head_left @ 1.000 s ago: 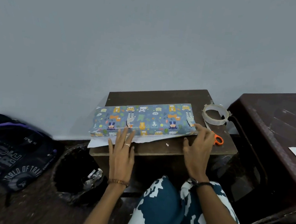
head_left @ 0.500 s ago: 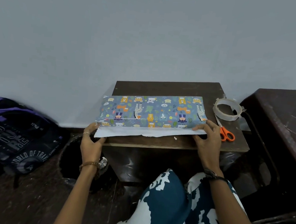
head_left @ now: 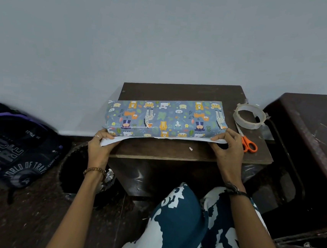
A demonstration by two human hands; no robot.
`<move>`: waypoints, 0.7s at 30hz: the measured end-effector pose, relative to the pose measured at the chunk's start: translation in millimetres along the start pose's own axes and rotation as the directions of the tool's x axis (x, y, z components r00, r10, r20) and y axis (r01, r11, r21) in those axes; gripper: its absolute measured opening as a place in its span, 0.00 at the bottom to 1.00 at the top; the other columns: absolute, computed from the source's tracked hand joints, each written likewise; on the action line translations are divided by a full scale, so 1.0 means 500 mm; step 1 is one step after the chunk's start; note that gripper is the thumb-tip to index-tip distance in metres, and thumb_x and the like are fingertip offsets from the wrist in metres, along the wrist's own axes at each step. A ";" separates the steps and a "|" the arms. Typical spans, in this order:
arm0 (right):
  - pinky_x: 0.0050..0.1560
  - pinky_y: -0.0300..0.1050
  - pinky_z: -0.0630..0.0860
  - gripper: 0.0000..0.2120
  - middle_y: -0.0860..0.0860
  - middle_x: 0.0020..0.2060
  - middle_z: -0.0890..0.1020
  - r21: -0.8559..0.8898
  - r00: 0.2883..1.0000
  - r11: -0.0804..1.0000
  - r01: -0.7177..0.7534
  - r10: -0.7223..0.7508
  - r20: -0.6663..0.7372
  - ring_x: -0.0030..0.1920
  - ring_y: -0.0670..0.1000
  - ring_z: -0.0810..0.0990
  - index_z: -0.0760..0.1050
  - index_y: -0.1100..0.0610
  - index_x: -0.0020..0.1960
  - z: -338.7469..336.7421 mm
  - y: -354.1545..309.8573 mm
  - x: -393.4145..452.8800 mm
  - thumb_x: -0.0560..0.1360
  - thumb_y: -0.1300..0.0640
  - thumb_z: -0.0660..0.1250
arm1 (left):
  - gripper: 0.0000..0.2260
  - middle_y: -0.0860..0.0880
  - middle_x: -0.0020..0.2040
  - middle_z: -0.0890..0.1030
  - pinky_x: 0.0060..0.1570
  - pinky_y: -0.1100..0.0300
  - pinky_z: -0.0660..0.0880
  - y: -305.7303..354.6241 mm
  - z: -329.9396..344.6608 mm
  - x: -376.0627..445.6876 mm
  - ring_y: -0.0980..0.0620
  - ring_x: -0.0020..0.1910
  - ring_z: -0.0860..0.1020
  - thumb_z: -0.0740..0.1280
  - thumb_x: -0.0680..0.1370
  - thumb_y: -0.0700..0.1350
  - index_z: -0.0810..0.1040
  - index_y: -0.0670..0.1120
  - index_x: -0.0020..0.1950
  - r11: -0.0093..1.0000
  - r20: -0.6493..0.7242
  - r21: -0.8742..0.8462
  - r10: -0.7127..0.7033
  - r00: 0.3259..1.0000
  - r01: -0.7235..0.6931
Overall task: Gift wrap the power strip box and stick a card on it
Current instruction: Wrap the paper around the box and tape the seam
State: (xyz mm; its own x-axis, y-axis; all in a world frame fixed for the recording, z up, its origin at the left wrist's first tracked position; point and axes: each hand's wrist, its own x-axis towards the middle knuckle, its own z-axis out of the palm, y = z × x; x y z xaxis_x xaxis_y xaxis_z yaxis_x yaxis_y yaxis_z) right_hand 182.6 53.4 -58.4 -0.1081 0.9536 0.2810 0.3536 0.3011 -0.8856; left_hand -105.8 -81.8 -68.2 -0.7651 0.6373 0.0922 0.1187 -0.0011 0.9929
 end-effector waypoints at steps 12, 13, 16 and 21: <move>0.57 0.32 0.63 0.07 0.57 0.59 0.73 -0.040 1.000 0.999 0.009 -0.009 0.008 0.65 0.52 0.68 0.78 0.56 0.42 -0.005 0.004 0.007 0.69 0.66 0.72 | 0.19 0.55 0.34 0.79 0.46 0.65 0.75 -0.009 -0.004 -0.007 0.60 0.39 0.77 0.73 0.67 0.30 0.69 0.50 0.29 0.998 0.036 0.051 0.044 0.998 -0.046; 0.57 0.35 0.63 0.07 0.57 0.59 0.73 -0.044 1.000 0.999 0.010 -0.010 0.006 0.66 0.52 0.68 0.78 0.56 0.42 -0.006 0.004 0.007 0.69 0.66 0.72 | 0.19 0.54 0.35 0.79 0.47 0.63 0.75 -0.008 -0.006 -0.008 0.59 0.41 0.78 0.74 0.66 0.32 0.70 0.51 0.28 0.996 0.054 0.068 0.048 0.997 -0.051; 0.59 0.37 0.63 0.08 0.57 0.59 0.74 -0.040 1.000 0.999 0.017 -0.017 0.001 0.65 0.52 0.68 0.77 0.55 0.42 -0.007 0.002 0.006 0.69 0.67 0.71 | 0.14 0.55 0.35 0.78 0.48 0.54 0.74 -0.004 -0.015 -0.008 0.53 0.42 0.77 0.75 0.63 0.41 0.72 0.53 0.27 0.989 0.075 0.139 0.037 0.996 -0.047; 0.54 0.22 0.61 0.10 0.58 0.56 0.74 -0.041 0.997 0.997 0.058 -0.061 -0.055 0.59 0.45 0.67 0.76 0.55 0.46 -0.009 -0.001 0.004 0.69 0.66 0.71 | 0.11 0.55 0.34 0.76 0.50 0.44 0.73 0.002 -0.022 -0.006 0.53 0.40 0.75 0.75 0.61 0.48 0.71 0.53 0.28 0.970 0.089 0.238 0.037 0.995 -0.057</move>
State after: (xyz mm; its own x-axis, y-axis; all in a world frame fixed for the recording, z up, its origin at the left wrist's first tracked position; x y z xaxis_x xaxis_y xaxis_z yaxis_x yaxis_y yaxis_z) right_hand 186.3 55.2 -55.6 -0.0781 0.9320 0.3540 0.3848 0.3557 -0.8517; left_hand -110.4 -92.2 -66.4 -0.7010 0.7026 0.1221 0.3097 0.1457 0.9396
